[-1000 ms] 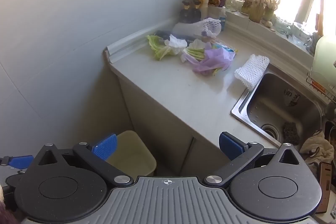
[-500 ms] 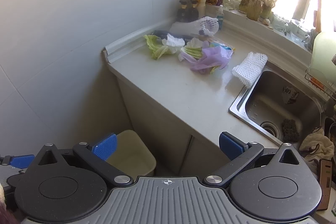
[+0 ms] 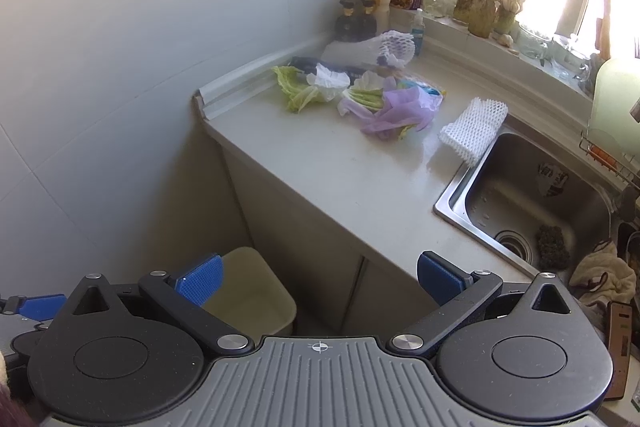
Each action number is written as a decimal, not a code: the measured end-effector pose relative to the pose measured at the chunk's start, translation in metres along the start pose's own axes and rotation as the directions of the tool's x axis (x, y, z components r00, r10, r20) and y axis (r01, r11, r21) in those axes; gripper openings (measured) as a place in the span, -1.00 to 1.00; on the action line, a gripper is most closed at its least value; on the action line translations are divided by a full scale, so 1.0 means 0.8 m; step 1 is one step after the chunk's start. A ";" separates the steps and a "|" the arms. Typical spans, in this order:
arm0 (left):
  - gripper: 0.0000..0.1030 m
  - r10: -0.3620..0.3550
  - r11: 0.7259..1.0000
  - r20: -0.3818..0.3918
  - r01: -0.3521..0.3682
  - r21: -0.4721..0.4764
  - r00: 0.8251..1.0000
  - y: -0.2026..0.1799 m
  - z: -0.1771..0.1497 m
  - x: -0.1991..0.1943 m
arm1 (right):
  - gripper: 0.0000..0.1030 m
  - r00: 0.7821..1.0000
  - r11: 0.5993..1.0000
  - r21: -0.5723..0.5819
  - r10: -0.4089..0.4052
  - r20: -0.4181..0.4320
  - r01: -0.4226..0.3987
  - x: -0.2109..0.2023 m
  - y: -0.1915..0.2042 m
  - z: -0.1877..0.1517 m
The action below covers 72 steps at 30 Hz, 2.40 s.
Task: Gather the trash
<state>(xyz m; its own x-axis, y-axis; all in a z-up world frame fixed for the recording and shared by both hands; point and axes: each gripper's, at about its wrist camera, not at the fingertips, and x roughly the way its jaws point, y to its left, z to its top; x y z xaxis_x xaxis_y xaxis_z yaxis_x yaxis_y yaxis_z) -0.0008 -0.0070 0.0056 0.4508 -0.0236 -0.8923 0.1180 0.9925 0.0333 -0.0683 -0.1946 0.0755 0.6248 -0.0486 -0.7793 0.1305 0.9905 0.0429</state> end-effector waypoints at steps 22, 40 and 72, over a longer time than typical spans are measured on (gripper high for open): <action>0.99 -0.005 1.000 0.003 0.005 -0.015 1.000 0.007 0.005 0.001 | 1.00 1.000 1.000 -0.009 -0.002 0.003 0.003 -0.002 0.004 0.005; 0.99 -0.006 1.000 0.007 0.006 -0.012 1.000 0.001 0.015 0.007 | 1.00 1.000 1.000 -0.006 -0.002 0.004 0.002 -0.003 -0.001 0.015; 0.99 -0.193 0.963 0.158 0.218 -0.161 0.968 -0.076 0.152 0.100 | 1.00 0.937 0.966 0.044 0.235 0.258 -0.254 0.142 -0.189 0.132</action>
<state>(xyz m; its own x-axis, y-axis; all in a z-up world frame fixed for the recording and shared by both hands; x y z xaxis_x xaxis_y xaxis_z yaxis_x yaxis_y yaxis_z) 0.1354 -0.0843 -0.0131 0.5537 -0.2332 -0.7994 0.0697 0.9696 -0.2345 0.0644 -0.3637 0.0465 0.8150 0.1539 -0.5587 0.0011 0.9637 0.2671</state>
